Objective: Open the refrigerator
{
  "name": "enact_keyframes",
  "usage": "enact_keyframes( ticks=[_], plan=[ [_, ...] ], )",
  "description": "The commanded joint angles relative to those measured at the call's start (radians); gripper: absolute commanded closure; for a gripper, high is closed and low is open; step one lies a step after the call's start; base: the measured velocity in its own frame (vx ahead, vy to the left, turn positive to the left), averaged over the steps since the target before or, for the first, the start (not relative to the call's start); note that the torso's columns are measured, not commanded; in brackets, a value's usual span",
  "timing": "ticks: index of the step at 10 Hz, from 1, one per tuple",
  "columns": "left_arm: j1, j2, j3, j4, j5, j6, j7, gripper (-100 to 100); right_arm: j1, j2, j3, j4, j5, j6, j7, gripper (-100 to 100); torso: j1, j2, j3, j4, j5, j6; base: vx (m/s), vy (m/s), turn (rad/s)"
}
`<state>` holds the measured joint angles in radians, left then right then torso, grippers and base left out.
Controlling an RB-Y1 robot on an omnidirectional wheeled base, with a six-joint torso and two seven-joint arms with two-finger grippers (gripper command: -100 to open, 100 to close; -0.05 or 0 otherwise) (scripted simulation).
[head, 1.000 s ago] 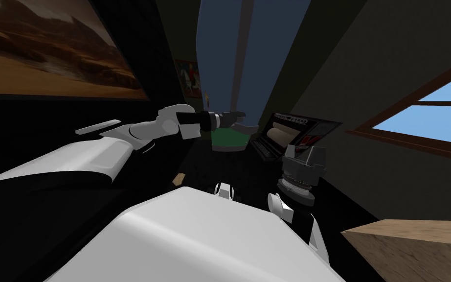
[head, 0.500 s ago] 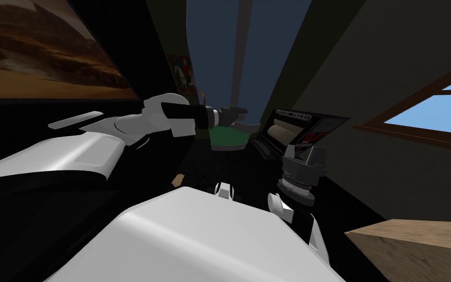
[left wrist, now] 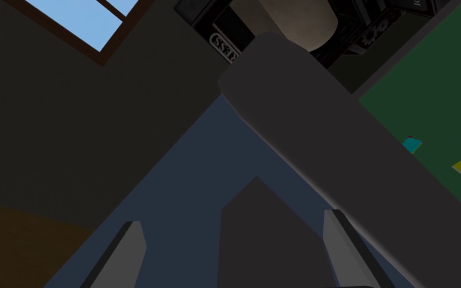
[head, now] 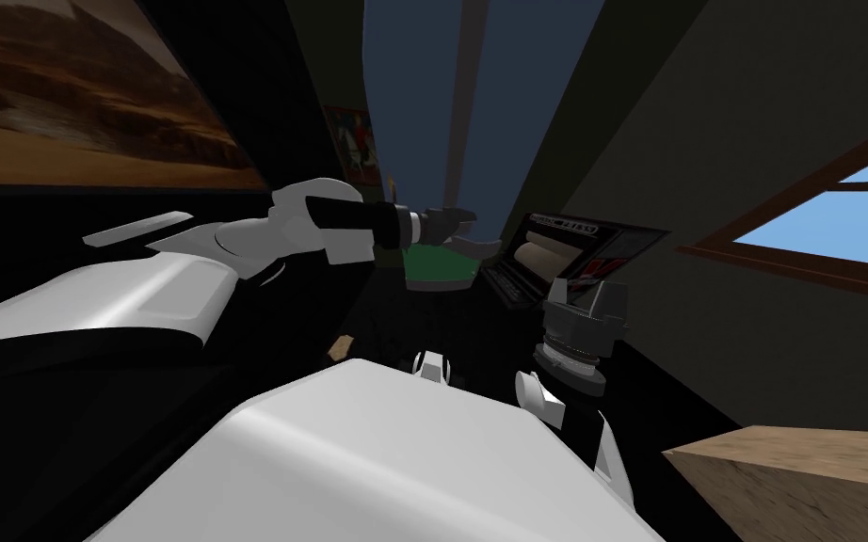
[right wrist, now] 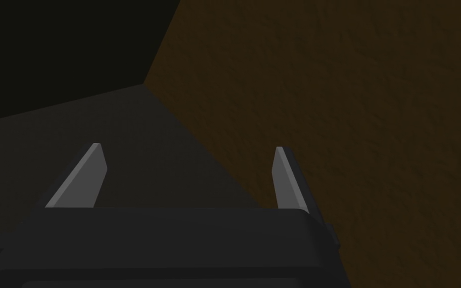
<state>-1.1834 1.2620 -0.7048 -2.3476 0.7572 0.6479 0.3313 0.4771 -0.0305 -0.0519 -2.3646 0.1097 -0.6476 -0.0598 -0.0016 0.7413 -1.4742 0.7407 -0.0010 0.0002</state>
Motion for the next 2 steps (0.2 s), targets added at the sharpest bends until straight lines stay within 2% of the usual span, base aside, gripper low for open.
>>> enact_keyframes(
  ticks=[1,2],
  plan=[
    [0.001,0.000,-0.001,0.000,0.000,0.001,0.000,0,0.000,0.000,0.000,0.000,0.000,0.000,0.000,0,-0.001,-0.001,0.000,-0.001,0.000,0.000,0.000,0.000,0.000],
    [0.001,0.000,-0.001,0.001,0.000,0.001,0.000,0,0.000,0.000,0.000,0.000,0.000,0.000,0.000,0,0.000,-0.001,-0.001,-0.001,0.000,0.000,0.000,0.000,0.000]
  ],
)
